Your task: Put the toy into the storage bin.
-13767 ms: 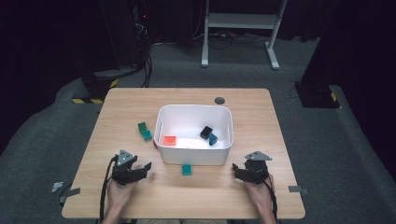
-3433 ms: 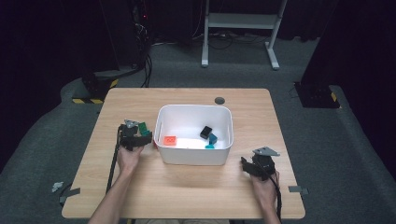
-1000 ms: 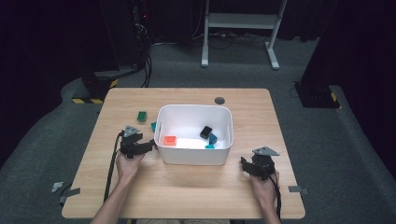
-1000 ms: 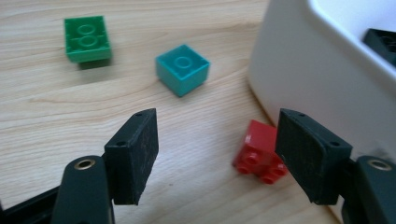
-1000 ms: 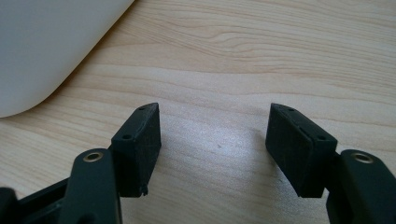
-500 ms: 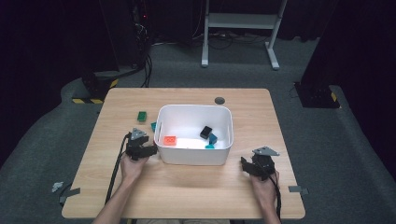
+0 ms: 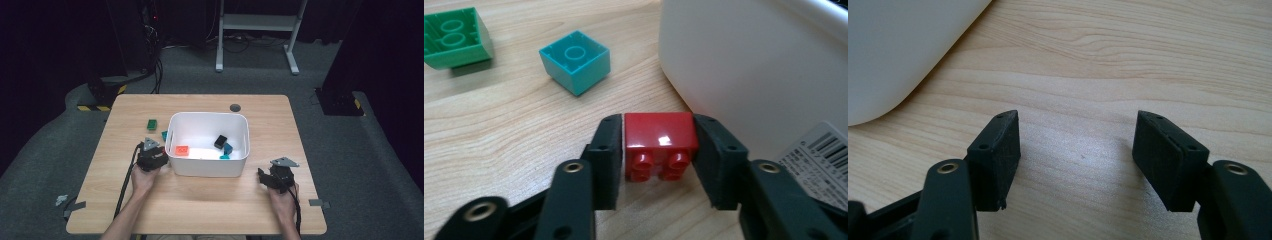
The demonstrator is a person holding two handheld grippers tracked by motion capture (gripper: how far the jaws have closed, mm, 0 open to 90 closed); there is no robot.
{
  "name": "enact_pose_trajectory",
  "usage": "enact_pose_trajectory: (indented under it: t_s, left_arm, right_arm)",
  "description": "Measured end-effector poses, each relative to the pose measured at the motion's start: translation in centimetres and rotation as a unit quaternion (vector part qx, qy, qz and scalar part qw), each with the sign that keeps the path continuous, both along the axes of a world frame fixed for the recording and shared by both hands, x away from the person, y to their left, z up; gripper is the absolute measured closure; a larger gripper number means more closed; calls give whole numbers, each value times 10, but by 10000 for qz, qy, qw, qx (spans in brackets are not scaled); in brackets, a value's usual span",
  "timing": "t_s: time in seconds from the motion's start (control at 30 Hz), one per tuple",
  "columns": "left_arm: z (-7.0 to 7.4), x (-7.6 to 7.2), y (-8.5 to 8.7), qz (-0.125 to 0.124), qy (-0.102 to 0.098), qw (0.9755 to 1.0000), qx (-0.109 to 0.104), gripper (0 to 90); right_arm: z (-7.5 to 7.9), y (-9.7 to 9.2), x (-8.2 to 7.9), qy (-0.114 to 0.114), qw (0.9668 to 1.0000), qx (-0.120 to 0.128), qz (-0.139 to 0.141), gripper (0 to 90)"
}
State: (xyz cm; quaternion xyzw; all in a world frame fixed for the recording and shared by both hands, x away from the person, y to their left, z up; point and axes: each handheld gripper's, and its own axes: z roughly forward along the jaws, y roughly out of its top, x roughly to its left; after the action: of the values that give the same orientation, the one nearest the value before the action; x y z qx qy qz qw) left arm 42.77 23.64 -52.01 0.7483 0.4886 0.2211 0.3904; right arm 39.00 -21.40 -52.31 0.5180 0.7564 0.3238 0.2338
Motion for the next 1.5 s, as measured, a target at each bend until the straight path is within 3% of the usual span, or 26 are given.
enact_pose_trajectory:
  t_s: [0.33, 0.53, 0.63, 1.03, 1.3, 1.5]
  left_arm:
    - [8, -2, 6, 41, -43, 9999, -130, 585]
    - [24, -6, 14, 40, -109, 9998, -144, 586]
    - [44, -10, 19, 51, -253, 9993, -261, 586]
    - [91, -17, 37, 86, -452, 9974, -553, 587]
    - [135, -24, 32, -263, -759, 9911, -1062, 586]
    - [153, -24, 4, -769, -793, 9882, -1060, 586]
  right_arm:
    - [0, 0, 0, 1, 10000, 2, 0, 358]
    - [0, 0, 0, -1, 10000, 0, 1, 358]
    - [0, 0, 0, -2, 10000, -1, 1, 358]
    - [0, 0, 0, -1, 10000, 0, 2, 358]
    - [0, 0, 0, -1, 10000, -1, 2, 358]
    - [0, 0, 0, 0, 10000, 0, 1, 358]
